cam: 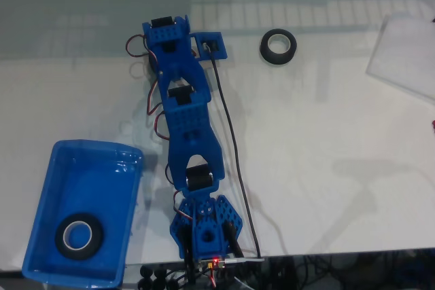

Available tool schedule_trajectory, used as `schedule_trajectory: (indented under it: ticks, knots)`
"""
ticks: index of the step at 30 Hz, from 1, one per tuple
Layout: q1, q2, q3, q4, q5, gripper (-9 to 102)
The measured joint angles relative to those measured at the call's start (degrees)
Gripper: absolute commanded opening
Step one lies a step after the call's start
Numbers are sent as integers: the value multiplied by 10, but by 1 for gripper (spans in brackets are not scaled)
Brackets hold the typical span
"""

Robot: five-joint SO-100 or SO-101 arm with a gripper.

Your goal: Grasp all tape and put them in the bin.

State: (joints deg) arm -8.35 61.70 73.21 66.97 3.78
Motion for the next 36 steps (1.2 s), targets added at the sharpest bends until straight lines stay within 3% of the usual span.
schedule_trajectory:
  ticks: [6, 11, 18, 27, 36]
  knots:
    - [0, 52, 36, 5, 3, 0]
    - [-49, 192, 95, 68, -32, 0]
    - [-260, 452, 207, 184, -71, 0]
    - [-574, 751, 396, 210, -45, 0]
    - [-676, 867, 526, 178, -43, 0]
